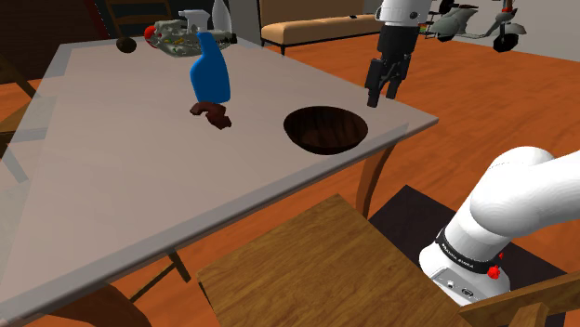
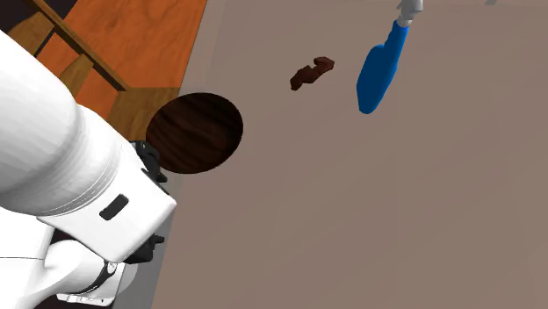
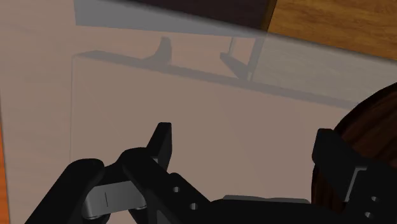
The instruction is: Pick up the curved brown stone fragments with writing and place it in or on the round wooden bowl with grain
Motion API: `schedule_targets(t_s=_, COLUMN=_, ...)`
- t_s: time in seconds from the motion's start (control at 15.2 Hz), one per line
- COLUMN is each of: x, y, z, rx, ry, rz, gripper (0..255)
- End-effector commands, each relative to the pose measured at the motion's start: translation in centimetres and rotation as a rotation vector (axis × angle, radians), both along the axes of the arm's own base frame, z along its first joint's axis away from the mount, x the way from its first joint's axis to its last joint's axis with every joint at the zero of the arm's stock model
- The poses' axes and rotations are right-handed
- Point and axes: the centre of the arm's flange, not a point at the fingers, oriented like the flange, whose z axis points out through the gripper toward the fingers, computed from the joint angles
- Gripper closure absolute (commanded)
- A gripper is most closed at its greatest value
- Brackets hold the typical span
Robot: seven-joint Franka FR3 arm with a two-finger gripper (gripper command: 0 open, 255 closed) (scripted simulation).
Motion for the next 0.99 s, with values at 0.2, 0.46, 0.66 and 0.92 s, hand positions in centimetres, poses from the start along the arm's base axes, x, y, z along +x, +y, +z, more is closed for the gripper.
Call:
schedule_targets(t_s=0.2, x=2.0, y=3.2, z=-0.3, rx=-0.013, ry=-0.036, rz=-0.004, gripper=0)
schedule_targets(t_s=0.46, x=4.8, y=7.4, z=-0.7, rx=-0.031, ry=-0.083, rz=-0.008, gripper=0)
schedule_targets(t_s=0.66, x=6.9, y=10.6, z=-0.9, rx=-0.044, ry=-0.119, rz=-0.012, gripper=0)
schedule_targets(t_s=0.92, x=9.7, y=14.8, z=-1.1, rx=-0.062, ry=-0.167, rz=-0.017, gripper=0)
